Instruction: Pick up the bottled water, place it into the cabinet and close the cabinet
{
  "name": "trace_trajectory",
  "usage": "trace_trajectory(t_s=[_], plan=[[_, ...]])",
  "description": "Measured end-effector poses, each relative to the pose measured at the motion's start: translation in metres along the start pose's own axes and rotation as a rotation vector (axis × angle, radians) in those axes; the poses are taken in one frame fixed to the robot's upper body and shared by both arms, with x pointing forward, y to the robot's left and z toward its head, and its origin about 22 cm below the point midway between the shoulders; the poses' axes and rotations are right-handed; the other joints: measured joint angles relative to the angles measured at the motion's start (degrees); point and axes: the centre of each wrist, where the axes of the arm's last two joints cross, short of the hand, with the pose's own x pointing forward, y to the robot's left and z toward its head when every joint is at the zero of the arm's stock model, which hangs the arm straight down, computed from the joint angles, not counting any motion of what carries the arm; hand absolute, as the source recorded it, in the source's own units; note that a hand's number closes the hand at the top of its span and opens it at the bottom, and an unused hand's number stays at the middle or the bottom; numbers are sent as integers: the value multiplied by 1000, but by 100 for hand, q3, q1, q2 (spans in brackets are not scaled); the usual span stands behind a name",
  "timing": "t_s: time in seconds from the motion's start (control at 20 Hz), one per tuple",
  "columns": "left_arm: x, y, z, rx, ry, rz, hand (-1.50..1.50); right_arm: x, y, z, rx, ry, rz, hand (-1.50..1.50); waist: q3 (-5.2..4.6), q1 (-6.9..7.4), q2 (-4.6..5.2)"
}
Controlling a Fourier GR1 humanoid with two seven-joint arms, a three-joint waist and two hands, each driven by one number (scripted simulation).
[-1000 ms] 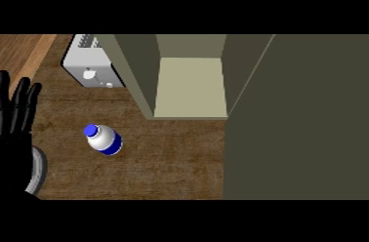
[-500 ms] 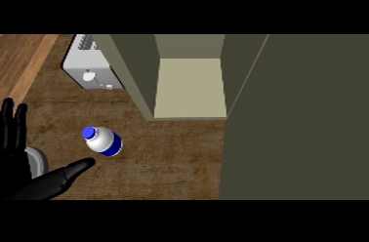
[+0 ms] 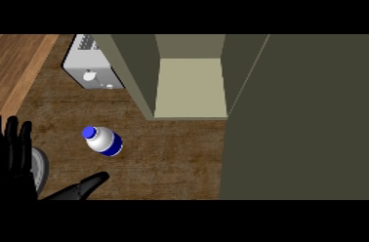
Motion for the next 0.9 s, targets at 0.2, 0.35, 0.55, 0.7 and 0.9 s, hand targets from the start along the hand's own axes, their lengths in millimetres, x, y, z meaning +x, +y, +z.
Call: trace_trajectory(t_s=[0.2, 0.35, 0.55, 0.7, 0.9], plan=[[-8, 0, 8, 26, 16, -21, -150, -4, 1, 12, -1, 13, -6, -150, -1, -8, -3], [-20, 2, 8, 53, 22, -32, -150, -7, 2, 18, -9, 12, -14, -150, -2, -9, -2], [-30, 6, 4, 96, 33, -45, -150, -11, 5, 29, -9, 11, -26, -150, -3, -19, -1], [-49, 12, -3, 137, 48, -69, -150, -12, 1, 38, -4, 20, -1, -150, -5, -42, -2], [-79, 19, -9, 147, 73, -83, -150, -13, 3, 43, -3, 15, -10, -150, -8, -40, 0]])
